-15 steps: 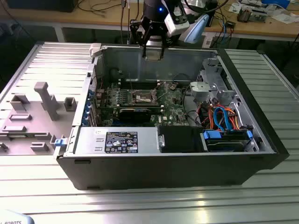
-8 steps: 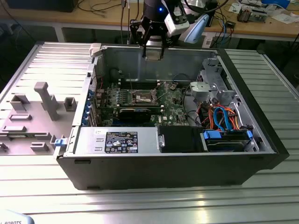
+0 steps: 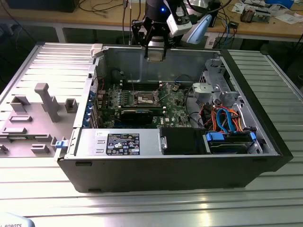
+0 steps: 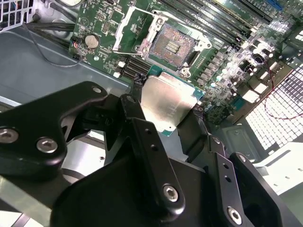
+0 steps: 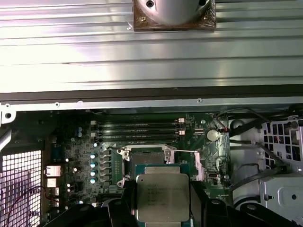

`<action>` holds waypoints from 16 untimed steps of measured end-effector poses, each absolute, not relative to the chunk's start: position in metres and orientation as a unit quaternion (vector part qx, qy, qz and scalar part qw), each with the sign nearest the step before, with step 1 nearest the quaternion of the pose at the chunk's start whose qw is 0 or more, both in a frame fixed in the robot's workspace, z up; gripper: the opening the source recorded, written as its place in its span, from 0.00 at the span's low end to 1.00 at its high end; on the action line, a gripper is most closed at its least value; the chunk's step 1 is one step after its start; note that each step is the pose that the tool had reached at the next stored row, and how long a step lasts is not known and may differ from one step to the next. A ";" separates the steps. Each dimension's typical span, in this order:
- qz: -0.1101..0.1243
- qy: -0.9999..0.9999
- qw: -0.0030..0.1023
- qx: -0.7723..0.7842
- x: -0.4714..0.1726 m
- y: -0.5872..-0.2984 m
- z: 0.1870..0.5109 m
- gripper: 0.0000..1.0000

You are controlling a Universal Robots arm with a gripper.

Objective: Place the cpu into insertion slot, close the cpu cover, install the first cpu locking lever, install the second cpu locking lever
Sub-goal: 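Place the cpu into insertion slot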

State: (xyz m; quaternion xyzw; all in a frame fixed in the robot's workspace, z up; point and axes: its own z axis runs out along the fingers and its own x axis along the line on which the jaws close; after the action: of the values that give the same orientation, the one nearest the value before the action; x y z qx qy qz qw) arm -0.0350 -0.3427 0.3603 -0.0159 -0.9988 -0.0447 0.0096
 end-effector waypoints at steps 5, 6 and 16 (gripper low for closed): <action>-0.045 -0.998 0.009 -0.043 -0.035 -0.343 0.360 0.54; -0.045 -0.998 0.009 -0.043 -0.035 -0.343 0.360 0.54; -0.045 -0.998 0.010 -0.046 -0.035 -0.343 0.360 0.54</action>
State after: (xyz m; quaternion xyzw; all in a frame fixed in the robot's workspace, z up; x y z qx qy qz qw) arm -0.0349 -0.3431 0.3601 -0.0463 -0.9979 -0.0449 0.0103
